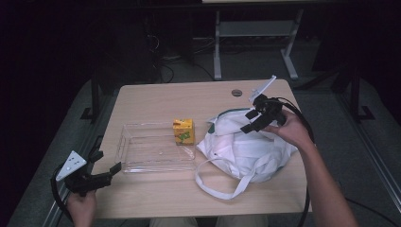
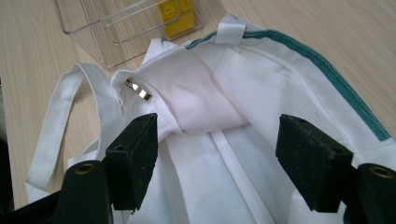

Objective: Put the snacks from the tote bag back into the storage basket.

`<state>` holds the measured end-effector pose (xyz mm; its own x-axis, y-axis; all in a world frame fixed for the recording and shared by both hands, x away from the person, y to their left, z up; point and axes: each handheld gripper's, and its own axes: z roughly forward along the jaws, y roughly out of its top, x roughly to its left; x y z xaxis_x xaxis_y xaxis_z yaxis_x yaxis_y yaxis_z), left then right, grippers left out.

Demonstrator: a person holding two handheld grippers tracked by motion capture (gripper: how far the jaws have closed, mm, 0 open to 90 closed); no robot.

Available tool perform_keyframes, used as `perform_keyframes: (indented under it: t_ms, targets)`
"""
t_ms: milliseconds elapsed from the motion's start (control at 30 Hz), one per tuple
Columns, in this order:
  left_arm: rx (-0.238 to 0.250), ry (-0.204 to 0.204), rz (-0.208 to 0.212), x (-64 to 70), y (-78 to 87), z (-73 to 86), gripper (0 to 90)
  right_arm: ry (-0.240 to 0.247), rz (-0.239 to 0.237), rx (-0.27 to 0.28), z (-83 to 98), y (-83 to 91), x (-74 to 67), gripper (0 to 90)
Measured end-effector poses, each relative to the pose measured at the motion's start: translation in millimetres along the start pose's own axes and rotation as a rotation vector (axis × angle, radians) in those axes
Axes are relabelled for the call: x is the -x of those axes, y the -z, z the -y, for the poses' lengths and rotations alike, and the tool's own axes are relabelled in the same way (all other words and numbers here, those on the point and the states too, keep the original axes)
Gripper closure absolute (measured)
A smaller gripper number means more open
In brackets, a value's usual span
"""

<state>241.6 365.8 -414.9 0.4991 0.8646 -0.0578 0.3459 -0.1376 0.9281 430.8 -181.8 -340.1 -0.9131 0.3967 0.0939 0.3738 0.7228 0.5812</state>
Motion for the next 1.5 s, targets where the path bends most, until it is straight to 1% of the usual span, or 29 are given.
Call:
perform_keyframes:
  t_ms: [67,267,300,333,400,433,467,533,600,700,767,900,933,967,1033,1100,1167,1200,1233,1433,1500]
  targets:
    - [-0.001,0.001,0.001,0.2,-0.2,-0.1,12.8,-0.003,0.009,0.012,3.9,2.3,-1.0,29.6]
    - [-0.001,0.0,-0.001,0.2,-0.1,0.0,12.8,-0.026,0.01,0.012,17.4,5.6,-2.4,29.6]
    - [-0.001,0.0,-0.001,0.2,-0.1,0.0,12.8,-0.026,0.01,0.012,17.4,5.6,-2.4,29.6]
    - [-0.002,0.001,0.001,0.3,-0.3,0.1,12.8,-0.036,0.012,0.02,23.1,6.8,-3.0,29.9]
    - [-0.005,-0.001,0.0,0.5,-0.4,0.1,12.8,-0.048,0.013,0.018,28.9,6.9,-3.2,29.9]
    - [-0.005,-0.001,0.0,0.5,-0.4,0.1,12.8,-0.048,0.013,0.018,28.9,6.9,-3.2,29.9]
    - [-0.005,-0.002,0.0,0.5,-0.6,0.1,12.8,-0.053,0.013,0.018,34.7,7.0,-3.2,29.9]
    - [-0.006,-0.003,0.001,0.6,-0.7,0.1,12.8,-0.06,0.014,0.015,40.5,7.7,-3.3,30.0]
    - [-0.006,-0.004,0.0,0.7,-0.7,0.1,12.8,-0.068,0.016,0.017,42.4,8.0,-3.9,30.0]
    - [-0.007,-0.006,0.0,0.9,-0.9,0.2,12.8,-0.094,0.013,0.023,51.0,9.9,-5.7,30.0]
    - [-0.008,-0.006,0.0,0.9,-1.0,0.2,12.8,-0.091,0.017,0.023,53.1,10.1,-5.6,30.0]
    - [-0.01,-0.008,0.003,1.2,-1.4,0.2,12.8,-0.108,0.018,0.033,61.8,12.2,-8.5,30.1]
    - [-0.01,-0.008,0.003,1.2,-1.4,0.2,12.8,-0.108,0.018,0.033,61.8,12.2,-8.5,30.1]
    - [-0.006,-0.001,0.004,1.7,-1.8,0.2,12.8,-0.122,0.016,0.024,64.5,12.2,-9.5,30.0]
    - [-0.006,0.0,0.004,1.9,-1.7,0.2,12.8,-0.116,0.02,0.029,65.9,12.5,-9.7,30.2]
    - [-0.007,0.0,0.005,2.0,-1.7,0.2,12.8,-0.13,0.018,0.031,71.4,12.8,-11.5,30.2]
    - [-0.009,-0.002,0.005,1.9,-1.7,0.2,12.8,-0.131,0.019,0.032,73.7,12.5,-11.8,30.2]
    - [-0.011,-0.008,0.005,1.7,-1.8,0.2,12.8,-0.136,0.014,0.036,77.9,12.1,-12.7,30.3]
    - [-0.012,-0.008,0.006,1.7,-1.8,0.2,12.8,-0.136,0.02,0.038,79.9,12.1,-13.3,30.2]
    - [-0.012,-0.01,0.006,2.0,-1.9,0.0,12.8,-0.15,0.018,0.057,90.0,11.5,-16.6,30.2]
    - [-0.019,-0.016,0.008,1.4,-2.0,0.0,12.8,-0.16,0.012,0.067,96.4,11.5,-18.1,30.1]
